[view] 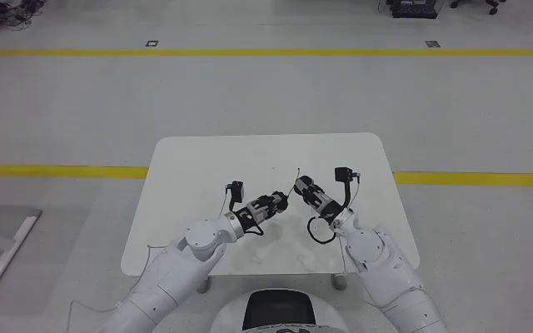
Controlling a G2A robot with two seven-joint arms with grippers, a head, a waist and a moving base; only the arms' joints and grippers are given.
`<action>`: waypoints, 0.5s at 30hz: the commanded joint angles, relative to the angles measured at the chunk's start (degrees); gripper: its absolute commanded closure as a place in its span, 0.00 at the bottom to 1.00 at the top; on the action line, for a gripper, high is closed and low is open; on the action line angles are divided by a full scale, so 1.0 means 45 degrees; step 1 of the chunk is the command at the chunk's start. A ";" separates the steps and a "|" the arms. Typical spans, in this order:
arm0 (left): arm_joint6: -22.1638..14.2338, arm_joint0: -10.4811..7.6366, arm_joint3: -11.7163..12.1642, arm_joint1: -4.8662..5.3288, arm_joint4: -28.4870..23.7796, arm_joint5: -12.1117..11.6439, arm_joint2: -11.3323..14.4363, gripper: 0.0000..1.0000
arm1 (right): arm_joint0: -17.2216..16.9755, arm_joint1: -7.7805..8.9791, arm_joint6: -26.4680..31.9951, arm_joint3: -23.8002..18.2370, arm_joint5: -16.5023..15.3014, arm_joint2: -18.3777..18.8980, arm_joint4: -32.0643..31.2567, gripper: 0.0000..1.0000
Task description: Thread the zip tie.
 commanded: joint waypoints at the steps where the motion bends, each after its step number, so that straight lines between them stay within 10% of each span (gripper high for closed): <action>1: 0.0002 -0.0016 0.0007 -0.0007 0.0021 0.0023 0.0024 1.00 | 0.0006 0.0011 0.0054 -0.0016 -0.0015 -0.0029 -0.0038 1.00; 15: 0.0035 -0.0005 0.0012 -0.0014 0.0028 0.0049 -0.0004 1.00 | 0.0113 0.0069 0.0112 0.0062 0.0012 -0.0216 -0.0236 1.00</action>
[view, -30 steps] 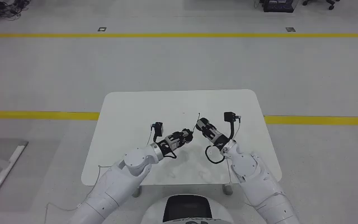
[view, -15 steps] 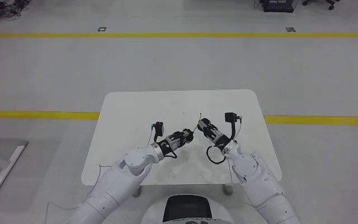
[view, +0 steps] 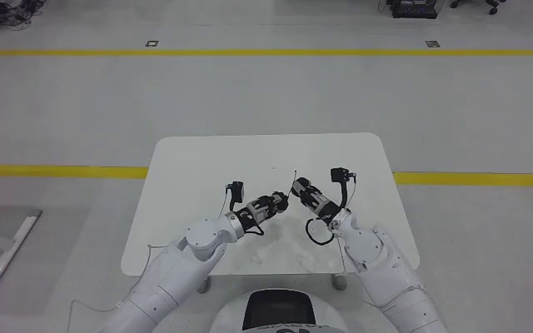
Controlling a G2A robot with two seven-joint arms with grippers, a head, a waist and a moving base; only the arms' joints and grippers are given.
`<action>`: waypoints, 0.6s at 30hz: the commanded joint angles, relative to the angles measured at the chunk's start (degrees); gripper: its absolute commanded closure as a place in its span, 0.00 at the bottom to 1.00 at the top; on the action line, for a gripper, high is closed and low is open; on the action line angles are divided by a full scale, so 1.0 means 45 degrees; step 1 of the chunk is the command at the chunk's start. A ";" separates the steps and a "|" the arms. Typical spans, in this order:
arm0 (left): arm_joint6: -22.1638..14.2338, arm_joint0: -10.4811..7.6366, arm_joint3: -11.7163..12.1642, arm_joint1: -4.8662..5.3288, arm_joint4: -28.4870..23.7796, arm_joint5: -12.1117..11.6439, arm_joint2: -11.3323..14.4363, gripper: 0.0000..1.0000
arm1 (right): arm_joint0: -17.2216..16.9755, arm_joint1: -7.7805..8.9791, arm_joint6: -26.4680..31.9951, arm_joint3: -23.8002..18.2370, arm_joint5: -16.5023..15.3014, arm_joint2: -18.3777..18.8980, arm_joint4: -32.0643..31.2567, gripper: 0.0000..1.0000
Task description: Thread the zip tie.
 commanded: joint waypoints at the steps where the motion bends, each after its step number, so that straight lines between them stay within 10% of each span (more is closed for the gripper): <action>1: -0.0005 -0.0002 0.0003 -0.0001 0.0014 0.0012 0.0001 1.00 | -0.0003 0.0013 0.0015 0.0004 -0.0038 -0.0008 -0.0028 1.00; 18: -0.0015 0.0012 0.0091 -0.0017 0.0039 -0.0012 0.0019 1.00 | 0.0021 0.0136 0.0221 -0.0115 -0.0038 -0.0304 -0.0055 1.00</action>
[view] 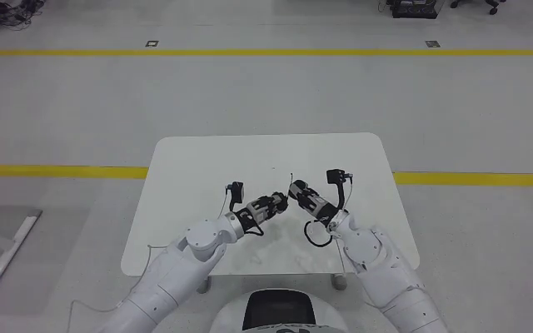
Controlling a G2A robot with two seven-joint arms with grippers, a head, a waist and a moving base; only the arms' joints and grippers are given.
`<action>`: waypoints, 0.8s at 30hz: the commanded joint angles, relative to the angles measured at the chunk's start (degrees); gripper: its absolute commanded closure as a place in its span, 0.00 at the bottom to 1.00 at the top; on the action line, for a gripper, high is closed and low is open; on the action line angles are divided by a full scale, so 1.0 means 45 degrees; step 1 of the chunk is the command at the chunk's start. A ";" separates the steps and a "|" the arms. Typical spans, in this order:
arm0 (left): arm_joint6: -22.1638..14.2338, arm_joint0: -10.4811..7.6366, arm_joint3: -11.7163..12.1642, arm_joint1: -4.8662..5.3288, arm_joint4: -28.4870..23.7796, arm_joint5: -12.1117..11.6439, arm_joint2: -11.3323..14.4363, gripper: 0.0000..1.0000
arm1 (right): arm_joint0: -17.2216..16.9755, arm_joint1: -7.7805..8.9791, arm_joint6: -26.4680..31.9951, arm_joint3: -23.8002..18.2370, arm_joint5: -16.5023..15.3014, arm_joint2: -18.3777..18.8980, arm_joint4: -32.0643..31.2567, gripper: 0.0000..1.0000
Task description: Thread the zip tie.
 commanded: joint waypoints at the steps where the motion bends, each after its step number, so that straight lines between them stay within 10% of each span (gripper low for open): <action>1: 0.0002 0.0004 0.0000 -0.0002 0.0012 0.0007 0.0007 1.00 | -0.0031 0.0032 0.0022 -0.0061 0.0000 -0.0017 0.0050 1.00; 24: 0.0000 0.0040 -0.0036 -0.0022 -0.0045 -0.0025 0.0009 1.00 | 0.0034 0.0270 -0.0086 0.0034 0.0000 -0.0312 0.0031 1.00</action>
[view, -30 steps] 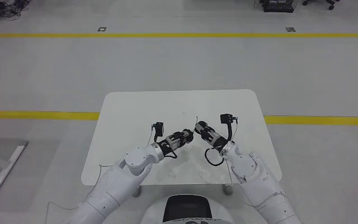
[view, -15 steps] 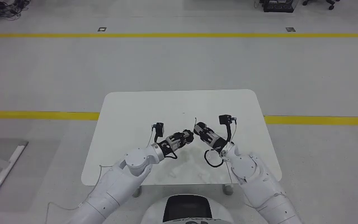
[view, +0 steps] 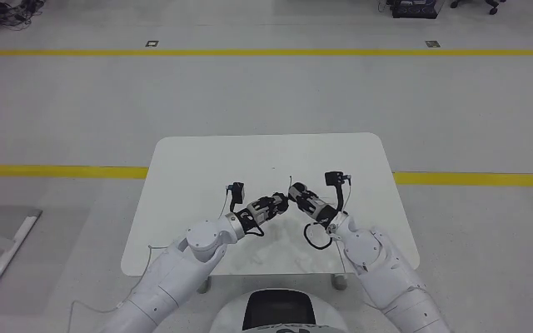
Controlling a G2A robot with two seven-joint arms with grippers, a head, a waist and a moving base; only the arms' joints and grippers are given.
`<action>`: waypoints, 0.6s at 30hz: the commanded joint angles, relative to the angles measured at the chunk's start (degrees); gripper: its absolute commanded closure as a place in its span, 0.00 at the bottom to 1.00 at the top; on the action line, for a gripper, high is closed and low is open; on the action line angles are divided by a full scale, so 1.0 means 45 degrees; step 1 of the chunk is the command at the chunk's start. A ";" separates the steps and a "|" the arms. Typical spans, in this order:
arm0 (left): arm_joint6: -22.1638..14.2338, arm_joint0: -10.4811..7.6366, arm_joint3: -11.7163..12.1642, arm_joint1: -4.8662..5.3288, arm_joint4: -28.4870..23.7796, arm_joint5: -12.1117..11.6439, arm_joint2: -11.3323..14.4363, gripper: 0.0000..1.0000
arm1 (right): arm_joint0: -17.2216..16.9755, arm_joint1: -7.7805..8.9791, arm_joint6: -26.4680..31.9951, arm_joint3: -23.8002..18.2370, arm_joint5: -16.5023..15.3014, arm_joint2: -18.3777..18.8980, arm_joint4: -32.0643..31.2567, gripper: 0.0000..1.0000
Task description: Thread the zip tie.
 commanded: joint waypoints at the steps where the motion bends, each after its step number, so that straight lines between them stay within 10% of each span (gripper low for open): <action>1: 0.0001 0.0003 0.0005 -0.0002 -0.0010 -0.0006 -0.0002 1.00 | -0.0007 0.0027 -0.0009 -0.0017 0.0000 -0.0013 -0.0003 1.00; 9: -0.0026 0.0003 0.0041 -0.0009 -0.0050 -0.0080 -0.0017 1.00 | -0.0025 0.0117 -0.0069 -0.0047 0.0000 -0.0089 0.0043 1.00; 10: -0.0027 0.0009 0.0047 -0.0007 -0.0063 -0.0100 -0.0031 1.00 | -0.0026 0.0125 -0.0088 -0.0036 0.0000 -0.0091 0.0059 0.66; 11: -0.0023 0.0023 0.0050 -0.0004 -0.0098 -0.0136 -0.0059 1.00 | -0.0031 0.0132 -0.0119 -0.0019 0.0000 -0.0092 0.0116 0.00; 18: -0.0135 0.0107 0.0015 0.0020 -0.0340 -0.0280 -0.0222 1.00 | -0.0093 0.0239 -0.0117 -0.0103 0.0000 0.0216 0.0507 0.00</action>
